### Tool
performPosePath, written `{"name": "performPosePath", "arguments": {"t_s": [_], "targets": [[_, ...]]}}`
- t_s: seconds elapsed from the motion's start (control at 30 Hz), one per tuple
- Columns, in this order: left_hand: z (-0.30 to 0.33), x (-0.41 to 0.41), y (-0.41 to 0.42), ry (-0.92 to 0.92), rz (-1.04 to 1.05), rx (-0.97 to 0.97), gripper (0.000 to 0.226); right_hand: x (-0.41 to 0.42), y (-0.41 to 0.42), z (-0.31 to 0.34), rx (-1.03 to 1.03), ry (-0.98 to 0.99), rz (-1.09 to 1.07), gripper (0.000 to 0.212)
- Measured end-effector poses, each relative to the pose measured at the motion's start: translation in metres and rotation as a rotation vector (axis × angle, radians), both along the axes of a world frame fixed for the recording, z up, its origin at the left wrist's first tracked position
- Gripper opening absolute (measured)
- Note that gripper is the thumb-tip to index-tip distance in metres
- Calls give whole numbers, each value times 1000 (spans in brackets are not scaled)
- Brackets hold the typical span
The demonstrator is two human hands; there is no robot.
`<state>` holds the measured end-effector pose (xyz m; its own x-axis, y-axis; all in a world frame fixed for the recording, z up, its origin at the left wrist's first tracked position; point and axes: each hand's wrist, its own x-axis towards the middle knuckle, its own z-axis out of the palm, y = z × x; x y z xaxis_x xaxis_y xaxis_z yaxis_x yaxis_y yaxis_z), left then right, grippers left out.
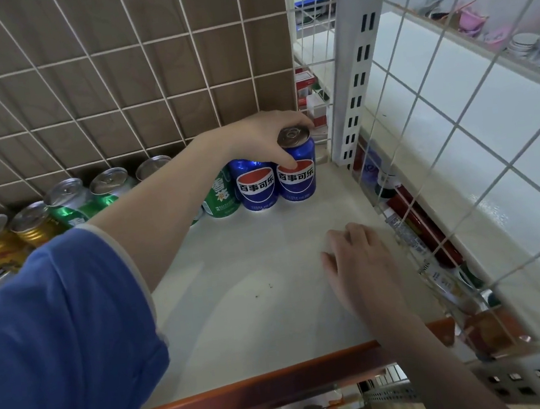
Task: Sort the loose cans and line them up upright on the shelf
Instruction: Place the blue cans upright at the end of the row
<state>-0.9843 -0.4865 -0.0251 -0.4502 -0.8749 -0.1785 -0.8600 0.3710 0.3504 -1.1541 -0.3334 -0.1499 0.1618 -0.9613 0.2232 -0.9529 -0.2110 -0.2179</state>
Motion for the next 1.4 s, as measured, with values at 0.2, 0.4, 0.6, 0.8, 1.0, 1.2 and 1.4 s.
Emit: {"name": "performPosePath", "arguments": {"t_s": [0.2,0.4,0.6,0.8,1.0,1.2,1.4], "targets": [[3,11,45,-115,131,-376,62,6,3,5,28,-28,37,31],[-26,62,141,-83,521,-695,48,45,10,10,23,-23,164,39],[-53,159,225,-213,769,-686,47,124,39,9,-49,-20,285,34],[-73,269,308,-183,903,-580,52,234,88,1,-129,-45,357,22],[-69,364,366,-241,995,-494,60,330,124,8,-94,-38,385,35],[-63,423,360,-286,973,-475,66,369,127,25,-89,-14,397,31],[-58,459,327,-368,949,-443,75,396,96,39,-157,-53,477,29]]}}
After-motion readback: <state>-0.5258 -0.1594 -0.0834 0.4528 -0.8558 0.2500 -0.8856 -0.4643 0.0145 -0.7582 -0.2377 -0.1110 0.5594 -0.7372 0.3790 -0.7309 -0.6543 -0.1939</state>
